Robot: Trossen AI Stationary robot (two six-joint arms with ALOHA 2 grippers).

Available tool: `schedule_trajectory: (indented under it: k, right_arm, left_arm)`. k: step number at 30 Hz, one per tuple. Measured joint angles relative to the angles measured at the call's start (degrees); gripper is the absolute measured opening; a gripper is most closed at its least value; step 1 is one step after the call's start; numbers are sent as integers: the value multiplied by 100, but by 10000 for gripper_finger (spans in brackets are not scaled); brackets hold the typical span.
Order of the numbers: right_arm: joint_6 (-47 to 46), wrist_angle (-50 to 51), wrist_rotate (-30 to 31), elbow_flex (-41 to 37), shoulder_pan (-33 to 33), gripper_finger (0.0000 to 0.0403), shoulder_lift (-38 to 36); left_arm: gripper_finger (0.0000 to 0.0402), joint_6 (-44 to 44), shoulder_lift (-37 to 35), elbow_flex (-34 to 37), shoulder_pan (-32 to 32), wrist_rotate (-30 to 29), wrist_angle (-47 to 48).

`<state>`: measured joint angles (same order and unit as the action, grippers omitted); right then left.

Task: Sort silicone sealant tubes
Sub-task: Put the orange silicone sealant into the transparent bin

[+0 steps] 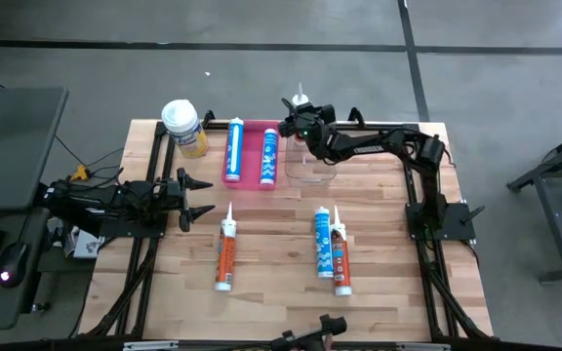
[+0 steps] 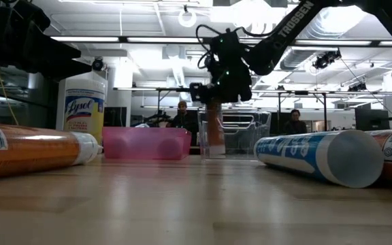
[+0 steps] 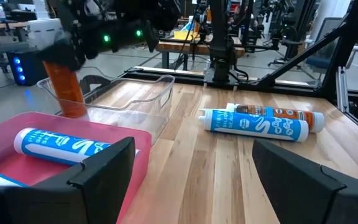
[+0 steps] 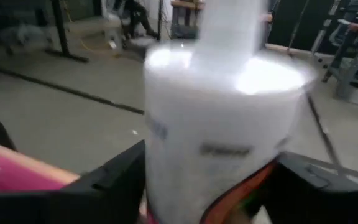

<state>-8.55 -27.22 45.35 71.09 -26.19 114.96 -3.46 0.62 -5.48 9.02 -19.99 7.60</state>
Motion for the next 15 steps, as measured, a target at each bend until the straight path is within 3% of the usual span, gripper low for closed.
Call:
schedule_trajectory:
  k: [4, 15]
  right_arm:
    - [-18, 32, 94, -13, 20, 313, 32]
    - [249, -5, 271, -2, 123, 320, 11]
  left_arm:
    - [319, 1, -1, 0, -2, -1, 0]
    - [319, 2, -1, 0, -2, -1, 1]
